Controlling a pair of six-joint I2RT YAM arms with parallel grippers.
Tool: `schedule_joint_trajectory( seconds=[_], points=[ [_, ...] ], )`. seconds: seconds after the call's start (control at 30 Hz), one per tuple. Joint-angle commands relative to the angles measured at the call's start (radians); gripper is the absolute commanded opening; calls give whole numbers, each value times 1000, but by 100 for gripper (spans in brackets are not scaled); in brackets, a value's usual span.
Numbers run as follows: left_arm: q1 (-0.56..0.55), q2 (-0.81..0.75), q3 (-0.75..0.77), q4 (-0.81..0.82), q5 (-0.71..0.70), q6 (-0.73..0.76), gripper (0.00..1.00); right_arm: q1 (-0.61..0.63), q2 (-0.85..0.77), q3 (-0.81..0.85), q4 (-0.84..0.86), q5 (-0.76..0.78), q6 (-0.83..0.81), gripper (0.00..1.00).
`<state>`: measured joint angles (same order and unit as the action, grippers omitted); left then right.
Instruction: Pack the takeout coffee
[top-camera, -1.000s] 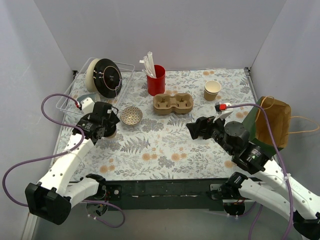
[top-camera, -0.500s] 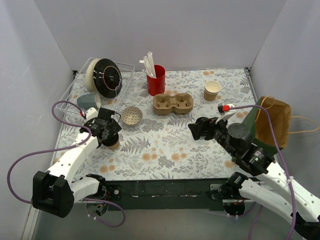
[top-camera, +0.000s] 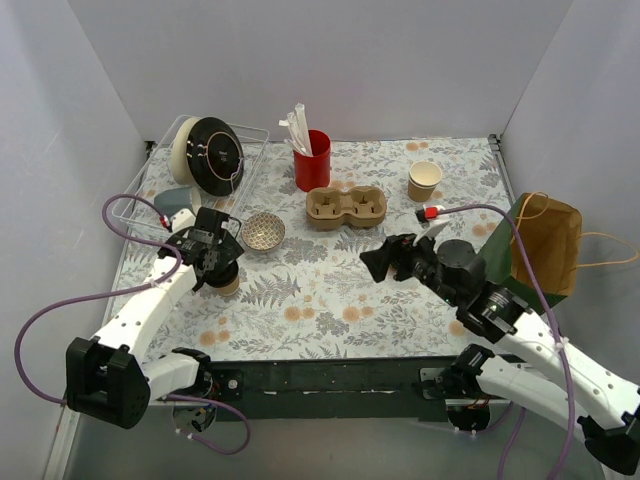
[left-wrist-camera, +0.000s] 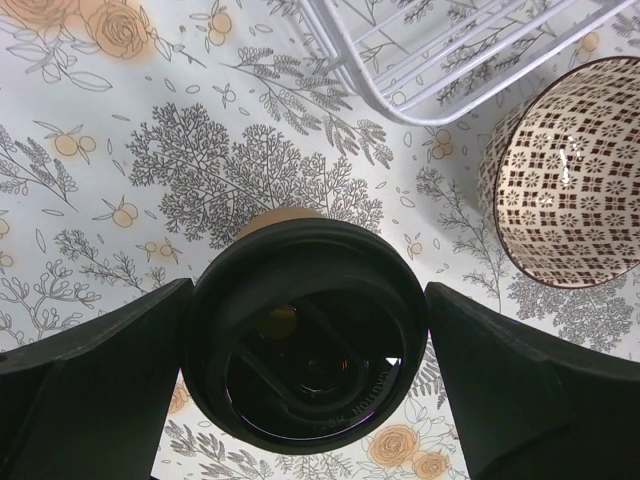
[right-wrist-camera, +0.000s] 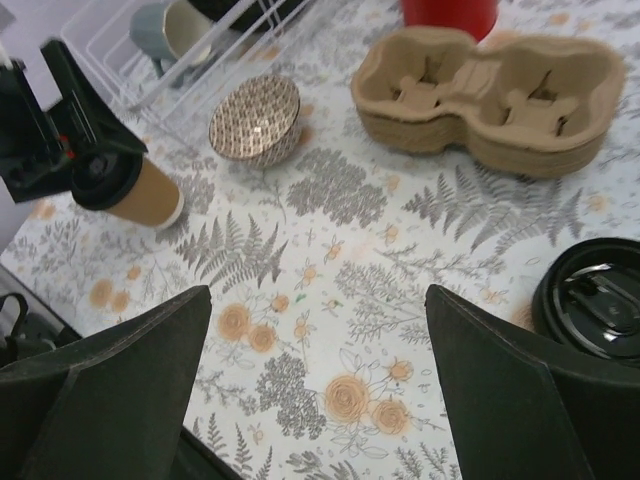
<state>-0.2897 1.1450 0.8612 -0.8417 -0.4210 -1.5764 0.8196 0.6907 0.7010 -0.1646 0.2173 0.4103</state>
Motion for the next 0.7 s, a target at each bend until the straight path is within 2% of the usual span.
schedule_joint_trajectory(
  seconds=[0.0,0.13,0.17,0.23,0.43,0.67],
  points=[
    [9,-27,44,-37,-45,32,98,4,85,-21,135,-133,59,96],
    [7,-45,10,22,5,38,98,19,187,-67,322,-235,174,94],
    [7,-53,-2,41,13,38,98,33,252,-86,427,-271,201,93],
    [9,-67,-22,70,19,33,98,102,334,-81,523,-256,243,93],
    [9,-48,-2,30,2,7,98,237,758,132,664,-225,294,93],
    [9,-90,-31,44,70,-36,98,305,1018,313,766,-168,291,91]
  ],
)
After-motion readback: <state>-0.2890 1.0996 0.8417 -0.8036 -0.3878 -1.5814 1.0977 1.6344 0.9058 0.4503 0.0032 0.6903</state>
